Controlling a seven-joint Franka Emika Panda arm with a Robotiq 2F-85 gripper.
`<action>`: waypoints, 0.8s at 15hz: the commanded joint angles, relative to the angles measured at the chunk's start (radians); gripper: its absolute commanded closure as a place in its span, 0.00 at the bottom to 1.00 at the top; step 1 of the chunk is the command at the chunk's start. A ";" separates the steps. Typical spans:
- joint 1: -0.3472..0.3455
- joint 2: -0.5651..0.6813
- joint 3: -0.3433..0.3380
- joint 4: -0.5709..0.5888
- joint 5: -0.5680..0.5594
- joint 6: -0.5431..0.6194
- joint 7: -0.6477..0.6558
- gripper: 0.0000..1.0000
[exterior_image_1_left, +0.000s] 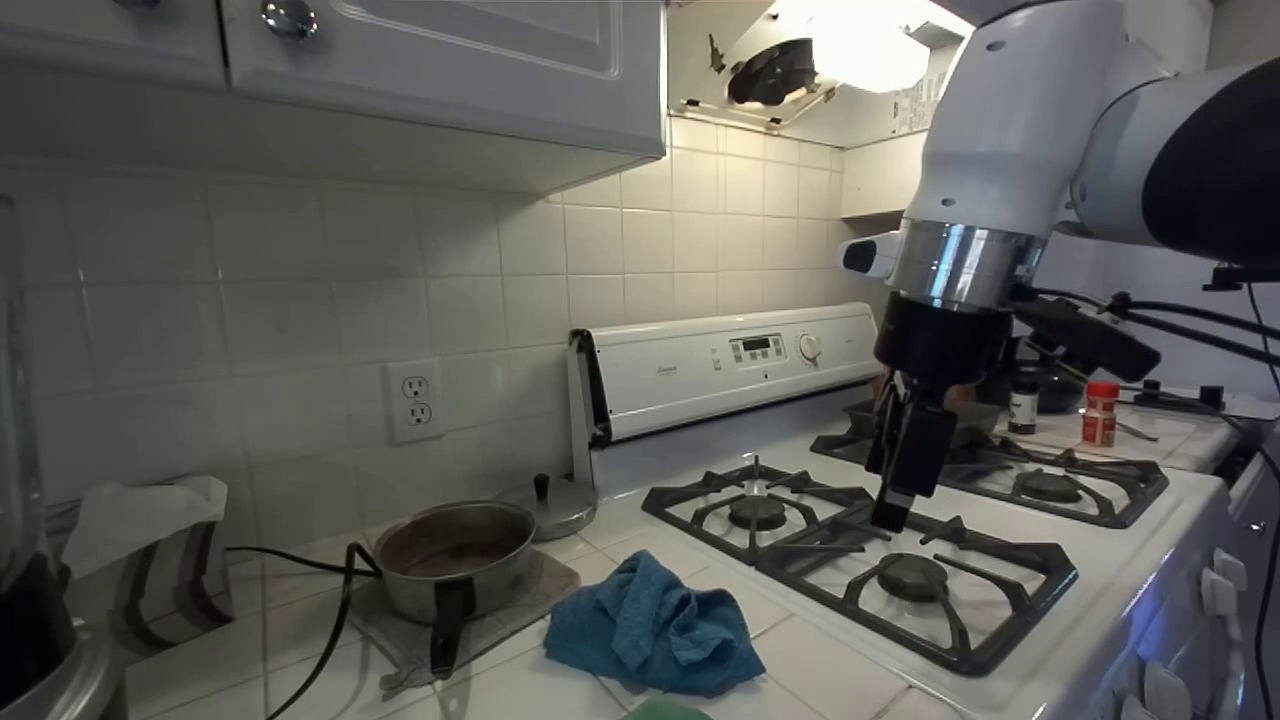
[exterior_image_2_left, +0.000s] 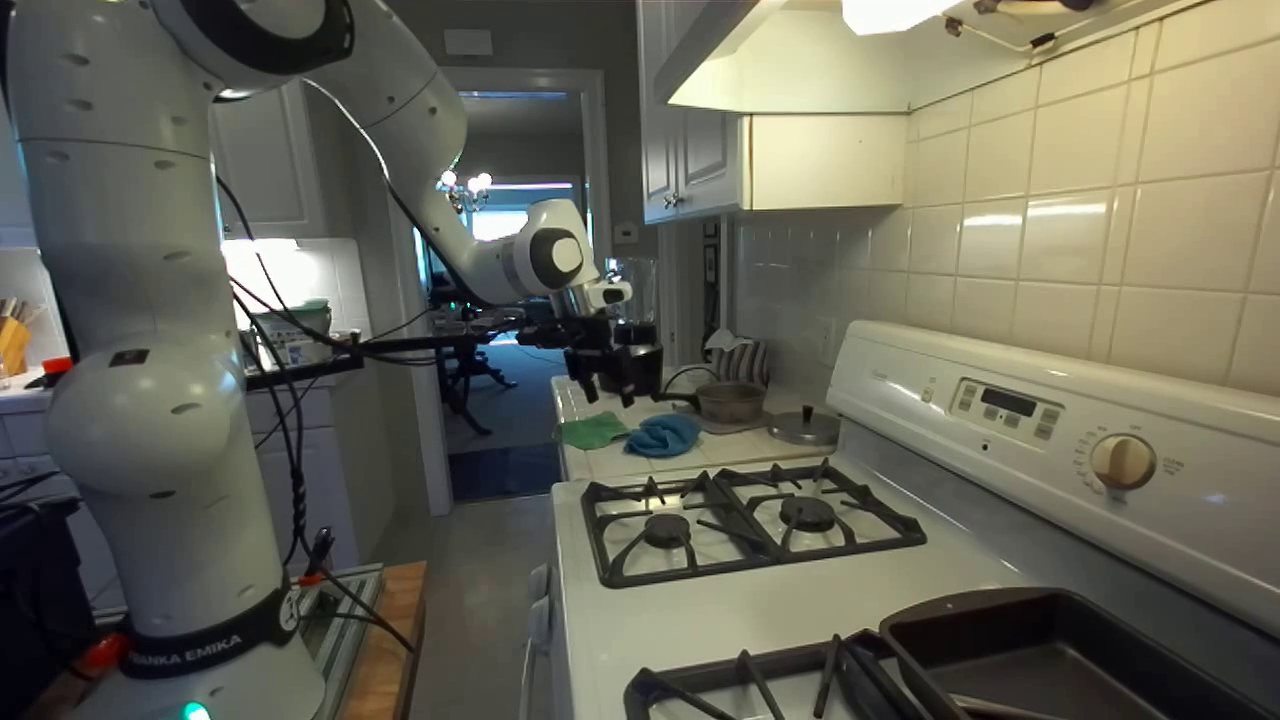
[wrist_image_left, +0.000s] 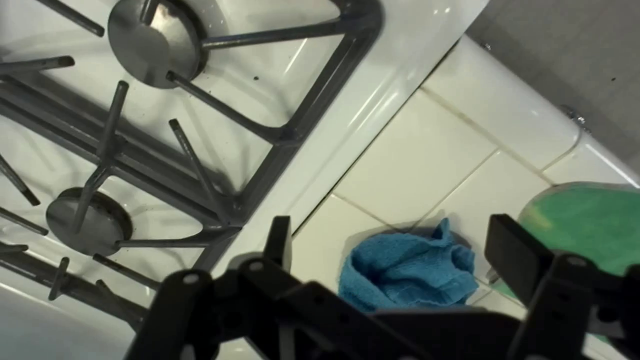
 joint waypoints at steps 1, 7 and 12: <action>-0.032 0.027 -0.032 -0.018 -0.087 0.148 -0.022 0.00; -0.057 0.154 -0.065 0.049 -0.075 0.325 -0.113 0.00; -0.072 0.303 -0.029 0.174 -0.011 0.364 -0.142 0.00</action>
